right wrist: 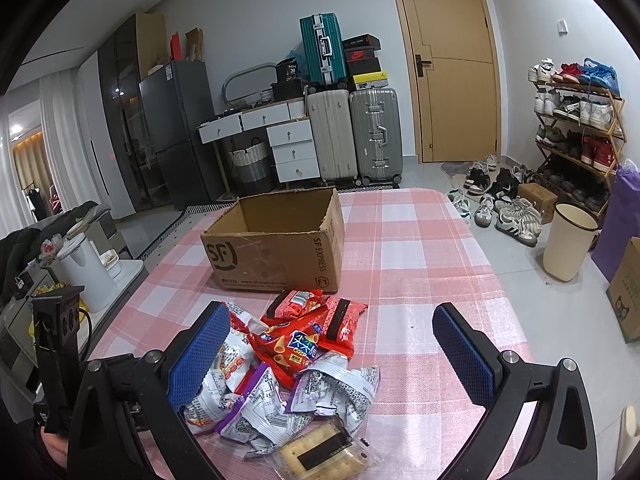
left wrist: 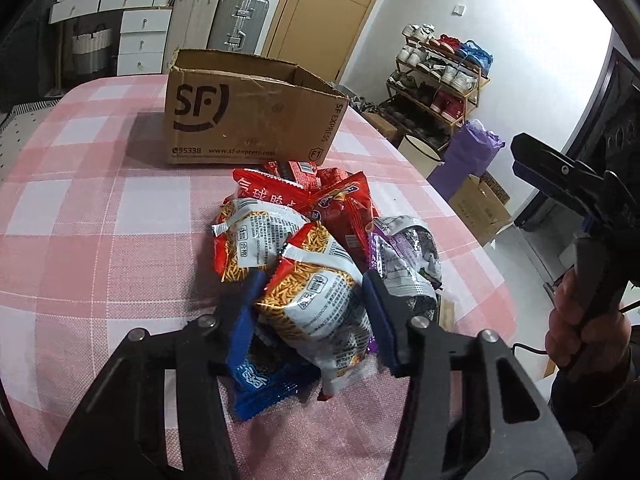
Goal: Organize snacks
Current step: 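Lower the left gripper onto the silver-orange noodle bag and close it, then lift the noodle bag with the left gripper while the right gripper grasps the purple-striped silver bag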
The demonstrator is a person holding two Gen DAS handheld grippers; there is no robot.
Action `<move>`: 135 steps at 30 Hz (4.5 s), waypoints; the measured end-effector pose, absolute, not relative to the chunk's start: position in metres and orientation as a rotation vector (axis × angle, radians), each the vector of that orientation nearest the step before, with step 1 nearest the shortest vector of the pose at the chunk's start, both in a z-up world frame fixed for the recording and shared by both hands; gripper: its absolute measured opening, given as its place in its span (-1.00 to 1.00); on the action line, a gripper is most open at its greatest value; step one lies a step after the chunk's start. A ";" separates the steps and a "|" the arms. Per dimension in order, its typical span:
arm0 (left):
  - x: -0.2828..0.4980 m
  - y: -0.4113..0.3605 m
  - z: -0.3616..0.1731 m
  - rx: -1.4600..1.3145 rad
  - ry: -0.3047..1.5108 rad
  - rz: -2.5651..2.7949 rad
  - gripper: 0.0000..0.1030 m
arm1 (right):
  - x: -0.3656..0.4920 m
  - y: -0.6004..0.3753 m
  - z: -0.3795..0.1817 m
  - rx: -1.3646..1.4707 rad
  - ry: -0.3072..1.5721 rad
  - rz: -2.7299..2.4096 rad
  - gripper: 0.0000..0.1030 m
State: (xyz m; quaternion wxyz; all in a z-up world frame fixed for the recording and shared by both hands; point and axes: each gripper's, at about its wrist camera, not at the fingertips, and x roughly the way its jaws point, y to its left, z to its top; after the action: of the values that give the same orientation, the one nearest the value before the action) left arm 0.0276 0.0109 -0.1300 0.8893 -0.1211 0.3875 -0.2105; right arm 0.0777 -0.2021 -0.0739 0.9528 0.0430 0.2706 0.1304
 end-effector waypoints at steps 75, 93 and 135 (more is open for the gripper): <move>0.030 -0.015 -0.157 -0.228 0.926 -0.519 -0.33 | 0.073 -0.209 -0.082 0.108 0.586 0.263 1.00; 0.018 0.016 -0.128 -0.291 0.826 -0.510 -0.42 | 0.076 -0.205 -0.107 0.137 0.690 0.367 1.00; -0.015 0.094 -0.062 -0.406 0.644 -0.419 -0.41 | 0.101 -0.137 -0.192 0.073 0.954 0.497 0.13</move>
State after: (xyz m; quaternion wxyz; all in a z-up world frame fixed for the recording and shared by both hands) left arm -0.0150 0.0939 -0.0617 0.9070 -0.1967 0.3120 -0.2032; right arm 0.1010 -0.1370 -0.1916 0.8582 0.0347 0.4541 0.2369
